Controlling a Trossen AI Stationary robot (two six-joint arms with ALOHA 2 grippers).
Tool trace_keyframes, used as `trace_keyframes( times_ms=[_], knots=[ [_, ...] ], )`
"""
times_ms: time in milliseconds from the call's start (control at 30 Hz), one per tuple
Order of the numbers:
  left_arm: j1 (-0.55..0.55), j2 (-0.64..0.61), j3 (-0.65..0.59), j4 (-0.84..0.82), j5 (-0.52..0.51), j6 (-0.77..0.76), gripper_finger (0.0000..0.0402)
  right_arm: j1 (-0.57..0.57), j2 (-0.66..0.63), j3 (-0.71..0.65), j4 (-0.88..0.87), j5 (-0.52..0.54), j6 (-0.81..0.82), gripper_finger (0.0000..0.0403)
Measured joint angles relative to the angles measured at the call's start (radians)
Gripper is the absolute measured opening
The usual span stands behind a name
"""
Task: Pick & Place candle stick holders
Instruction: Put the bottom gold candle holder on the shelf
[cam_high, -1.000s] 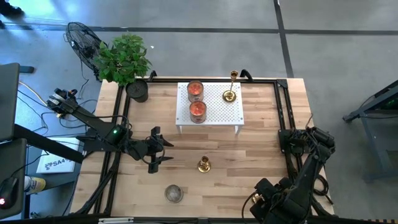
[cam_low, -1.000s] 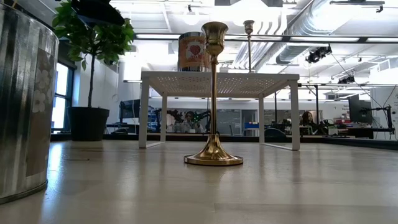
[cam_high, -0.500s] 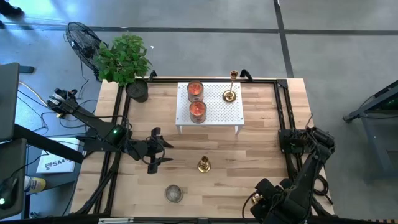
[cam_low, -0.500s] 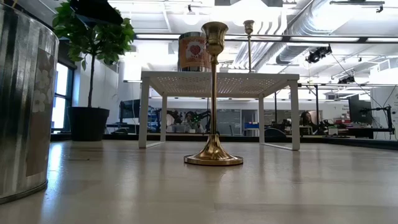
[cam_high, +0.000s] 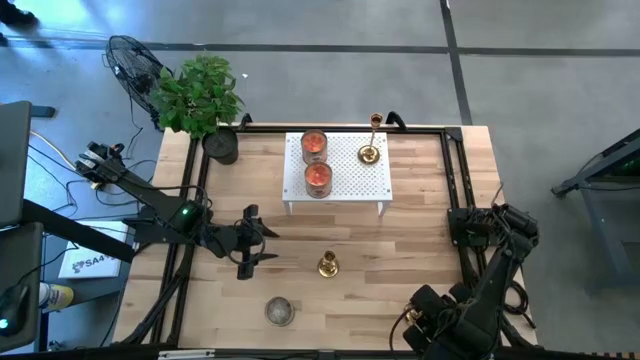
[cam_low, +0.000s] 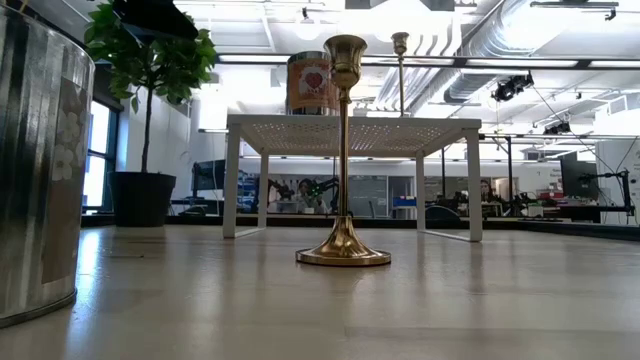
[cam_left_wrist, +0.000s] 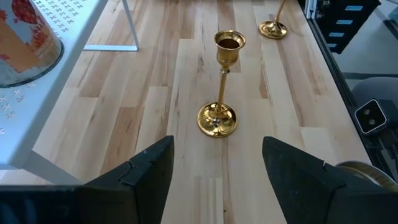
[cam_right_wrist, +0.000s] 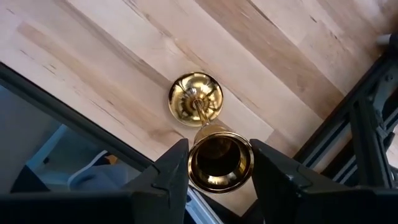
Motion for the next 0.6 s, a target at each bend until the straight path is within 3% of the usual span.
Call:
trace_keyframes(
  times_ms=[233,600],
  knots=[
    [0.000,0.000,0.000,0.000,-0.002,0.001,0.0239,-0.005,0.000,0.000,0.000,0.029,-0.034,0.0136],
    [0.000,0.000,0.000,0.000,-0.007,0.010,0.0239,-0.072,0.000,0.000,0.000,0.118,-0.222,0.0136]
  ],
)
